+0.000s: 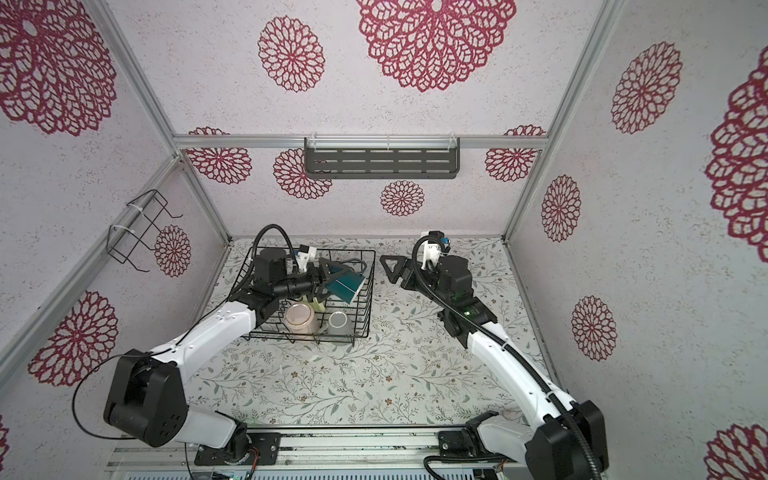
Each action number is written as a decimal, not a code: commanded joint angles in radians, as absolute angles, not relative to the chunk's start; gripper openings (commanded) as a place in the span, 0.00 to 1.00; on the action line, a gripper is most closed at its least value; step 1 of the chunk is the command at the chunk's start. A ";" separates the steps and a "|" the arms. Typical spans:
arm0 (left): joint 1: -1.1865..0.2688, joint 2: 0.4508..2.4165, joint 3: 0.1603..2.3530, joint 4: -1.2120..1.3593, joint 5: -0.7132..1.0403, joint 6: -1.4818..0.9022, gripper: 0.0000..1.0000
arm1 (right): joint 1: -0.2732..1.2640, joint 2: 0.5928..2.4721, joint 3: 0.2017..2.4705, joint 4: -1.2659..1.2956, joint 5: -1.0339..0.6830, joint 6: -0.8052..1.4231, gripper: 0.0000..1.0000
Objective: Load the cups into the dish rack
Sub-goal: 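Open the right gripper and withdraw it while left holds the green mug, then lower the dark green mug upside down into the rack with the left gripper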
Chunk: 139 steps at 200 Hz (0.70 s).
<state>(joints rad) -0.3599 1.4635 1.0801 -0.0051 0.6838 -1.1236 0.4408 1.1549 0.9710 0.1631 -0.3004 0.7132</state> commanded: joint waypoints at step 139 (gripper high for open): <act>-0.545 1.709 1.492 -0.592 0.084 -0.196 0.43 | 0.432 0.967 0.876 0.091 -0.056 0.576 0.99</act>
<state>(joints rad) -0.5133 1.6741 1.4437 -0.6048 0.1909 -0.3607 0.4381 1.0042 0.8711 0.0807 -0.0937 0.6083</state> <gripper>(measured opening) 0.833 0.987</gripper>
